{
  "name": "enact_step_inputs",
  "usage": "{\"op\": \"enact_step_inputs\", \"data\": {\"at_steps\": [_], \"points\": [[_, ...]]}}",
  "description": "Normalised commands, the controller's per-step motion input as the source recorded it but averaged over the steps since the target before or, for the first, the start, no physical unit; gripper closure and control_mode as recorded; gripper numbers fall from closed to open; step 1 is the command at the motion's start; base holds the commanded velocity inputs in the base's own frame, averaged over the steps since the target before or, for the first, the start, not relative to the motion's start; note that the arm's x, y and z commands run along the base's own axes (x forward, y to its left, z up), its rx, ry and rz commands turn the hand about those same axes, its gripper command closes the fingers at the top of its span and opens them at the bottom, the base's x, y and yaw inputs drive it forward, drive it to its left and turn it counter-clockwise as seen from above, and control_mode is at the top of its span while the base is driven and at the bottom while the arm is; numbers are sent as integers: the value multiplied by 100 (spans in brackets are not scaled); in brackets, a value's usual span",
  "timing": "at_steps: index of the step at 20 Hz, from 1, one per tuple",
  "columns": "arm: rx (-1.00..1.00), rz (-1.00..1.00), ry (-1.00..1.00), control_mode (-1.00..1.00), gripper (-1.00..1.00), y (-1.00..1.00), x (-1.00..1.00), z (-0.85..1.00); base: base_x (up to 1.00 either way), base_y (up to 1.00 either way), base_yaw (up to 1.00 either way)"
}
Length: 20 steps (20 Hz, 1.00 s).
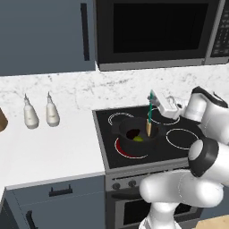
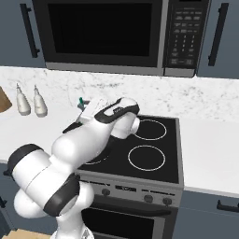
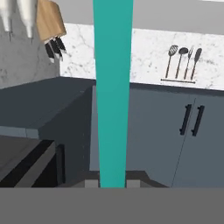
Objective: Put the lime and avocado in the pot. Retrieve the spatula and lightly stir the vegetables in the pot.
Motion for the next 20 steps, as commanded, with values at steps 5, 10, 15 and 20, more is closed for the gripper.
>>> {"op": "enact_step_inputs", "data": {"at_steps": [5, 10, 15, 20], "points": [[0, 1, 0, -100, 100, -8, 6, -30, 0, 0, 0], [1, 1, 0, -100, 100, 0, 7, -12, 0, 0, 0], [1, 2, 5, -100, 100, 3, 11, -16, 0, 0, 0], [1, 6, 4, -100, 100, 6, 2, -28, 0, 0, 0]]}}
